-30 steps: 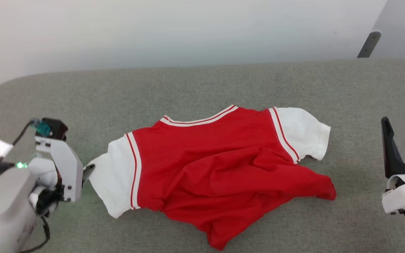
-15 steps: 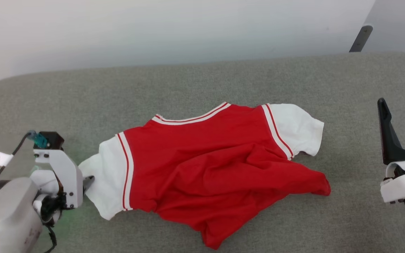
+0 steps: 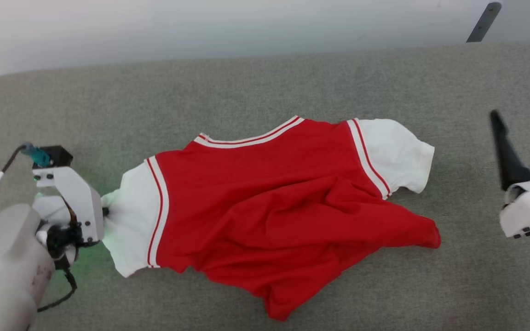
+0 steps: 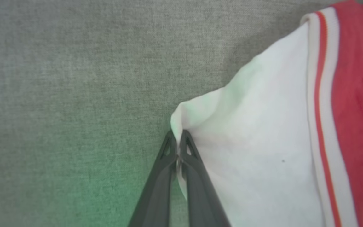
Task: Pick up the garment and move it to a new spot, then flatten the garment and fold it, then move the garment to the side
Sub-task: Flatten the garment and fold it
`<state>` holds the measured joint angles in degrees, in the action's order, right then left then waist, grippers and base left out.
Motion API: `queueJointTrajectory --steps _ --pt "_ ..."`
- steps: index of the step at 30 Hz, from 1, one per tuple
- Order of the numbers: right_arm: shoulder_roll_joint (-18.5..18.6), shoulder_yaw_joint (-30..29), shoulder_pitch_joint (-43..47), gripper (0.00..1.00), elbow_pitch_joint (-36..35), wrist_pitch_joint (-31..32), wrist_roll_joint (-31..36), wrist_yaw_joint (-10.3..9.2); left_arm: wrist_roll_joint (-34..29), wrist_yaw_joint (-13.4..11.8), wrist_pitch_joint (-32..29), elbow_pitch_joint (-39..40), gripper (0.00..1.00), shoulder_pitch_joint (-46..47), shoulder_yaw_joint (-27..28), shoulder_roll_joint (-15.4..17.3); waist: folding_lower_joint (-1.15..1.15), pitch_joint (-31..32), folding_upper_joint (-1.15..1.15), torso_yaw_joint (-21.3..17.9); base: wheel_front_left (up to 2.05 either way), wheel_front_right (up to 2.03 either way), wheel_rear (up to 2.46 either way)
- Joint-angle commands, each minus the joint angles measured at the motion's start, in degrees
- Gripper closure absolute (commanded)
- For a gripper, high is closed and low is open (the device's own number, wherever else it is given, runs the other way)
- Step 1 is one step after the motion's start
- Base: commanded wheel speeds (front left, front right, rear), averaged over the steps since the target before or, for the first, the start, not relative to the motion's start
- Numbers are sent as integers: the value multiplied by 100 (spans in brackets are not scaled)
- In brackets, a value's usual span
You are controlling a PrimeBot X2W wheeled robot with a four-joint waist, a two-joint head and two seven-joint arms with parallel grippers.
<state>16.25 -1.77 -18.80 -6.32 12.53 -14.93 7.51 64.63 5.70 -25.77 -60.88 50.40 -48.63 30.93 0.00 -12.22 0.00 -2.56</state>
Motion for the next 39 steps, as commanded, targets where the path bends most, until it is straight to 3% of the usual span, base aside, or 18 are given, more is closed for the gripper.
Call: queueJointTrajectory --steps 1,8,14,20,26,27,28,33,39 --pt "58 84 -58 0 66 83 -67 -4 -5 22 -43 -91 100 -128 -70 -96 0 -59 0 30 0 0 0" --pt "676 781 -862 0 1065 1257 -798 -4 -76 108 65 -156 100 142 -146 -232 0 -275 0 183 0 0 0" --pt "921 1242 -1644 0 2174 1979 -1336 -4 -125 150 134 -158 100 386 -213 -368 0 -499 0 380 0 0 0" --pt "968 1628 -2256 0 3213 2386 -1869 -4 -125 151 213 -144 100 534 -279 -481 0 -708 0 541 0 0 0" --pt "755 2039 -2601 0 4214 2583 -2276 0 -64 153 229 -106 100 602 -355 -555 0 -861 0 648 0 0 0" --pt "692 2142 -2597 13 4365 2662 -2351 0 -53 154 217 -100 100 606 -370 -559 0 -874 0 661 0 0 0" --pt "647 2236 -2595 100 4470 2702 -2436 1 -48 153 215 -95 100 613 -384 -559 0 -884 0 673 0 0 0" --pt "723 2482 -2825 100 4842 2671 -2705 0 6 151 211 -94 100 650 -446 -508 0 -878 0 712 0 0 0" --pt "979 2649 -3245 100 4666 2516 -3084 0 -64 157 139 72 100 1165 -502 -346 0 -580 0 700 0 0 0"
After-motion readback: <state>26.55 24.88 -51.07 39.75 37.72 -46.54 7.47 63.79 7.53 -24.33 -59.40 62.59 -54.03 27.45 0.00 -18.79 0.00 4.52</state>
